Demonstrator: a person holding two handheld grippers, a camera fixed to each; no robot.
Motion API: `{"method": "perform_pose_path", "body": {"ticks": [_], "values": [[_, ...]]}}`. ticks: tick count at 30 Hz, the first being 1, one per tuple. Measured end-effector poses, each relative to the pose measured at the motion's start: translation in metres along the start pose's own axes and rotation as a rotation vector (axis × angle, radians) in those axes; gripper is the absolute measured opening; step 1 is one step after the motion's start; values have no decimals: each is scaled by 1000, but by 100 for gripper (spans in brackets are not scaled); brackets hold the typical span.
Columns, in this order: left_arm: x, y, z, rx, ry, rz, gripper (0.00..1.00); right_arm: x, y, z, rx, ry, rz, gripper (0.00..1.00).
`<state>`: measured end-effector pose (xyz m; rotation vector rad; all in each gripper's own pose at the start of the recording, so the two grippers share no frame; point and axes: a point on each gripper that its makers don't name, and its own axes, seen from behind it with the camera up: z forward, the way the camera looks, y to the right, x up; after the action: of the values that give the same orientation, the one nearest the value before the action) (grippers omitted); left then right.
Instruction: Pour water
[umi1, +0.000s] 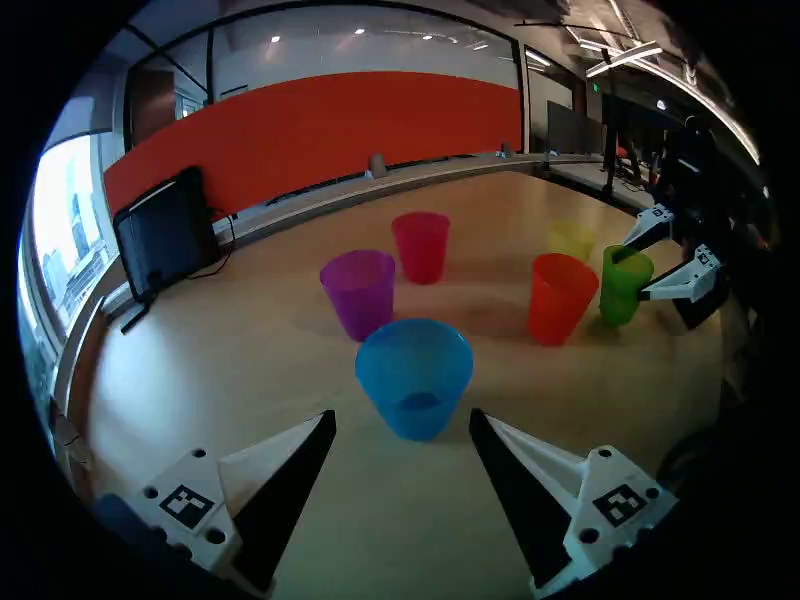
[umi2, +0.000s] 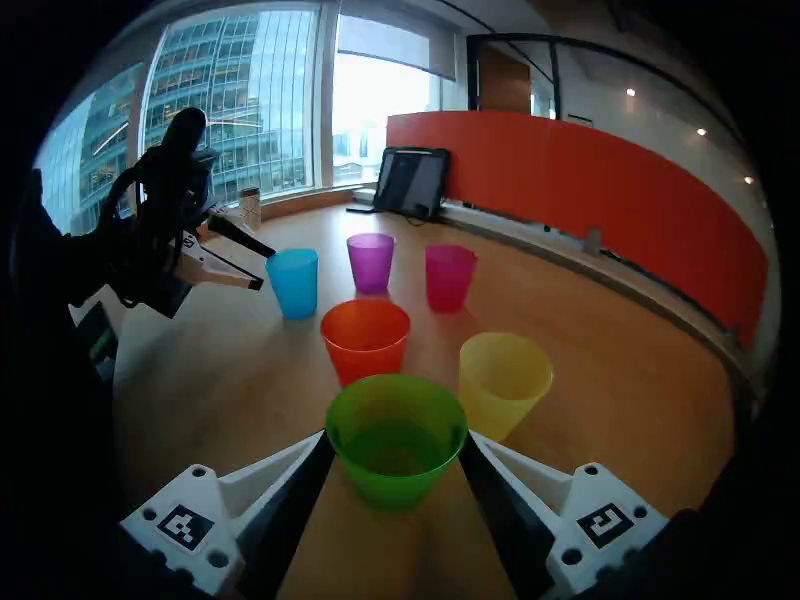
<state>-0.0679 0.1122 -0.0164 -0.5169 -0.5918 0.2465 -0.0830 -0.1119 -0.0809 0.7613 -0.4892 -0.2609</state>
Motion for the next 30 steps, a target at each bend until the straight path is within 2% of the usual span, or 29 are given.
{"method": "perform_pose_path", "body": {"ticks": [15,23,30], "values": [[-6,2,1,-9,-12,1,99,-13,-4,-2,-2,-16,-1,91],[-8,2,0,-4,-17,2,99,-20,-2,-4,-12,-32,12,100],[-10,0,-4,3,-14,-6,99,-27,1,-14,-36,-43,7,100]]}}
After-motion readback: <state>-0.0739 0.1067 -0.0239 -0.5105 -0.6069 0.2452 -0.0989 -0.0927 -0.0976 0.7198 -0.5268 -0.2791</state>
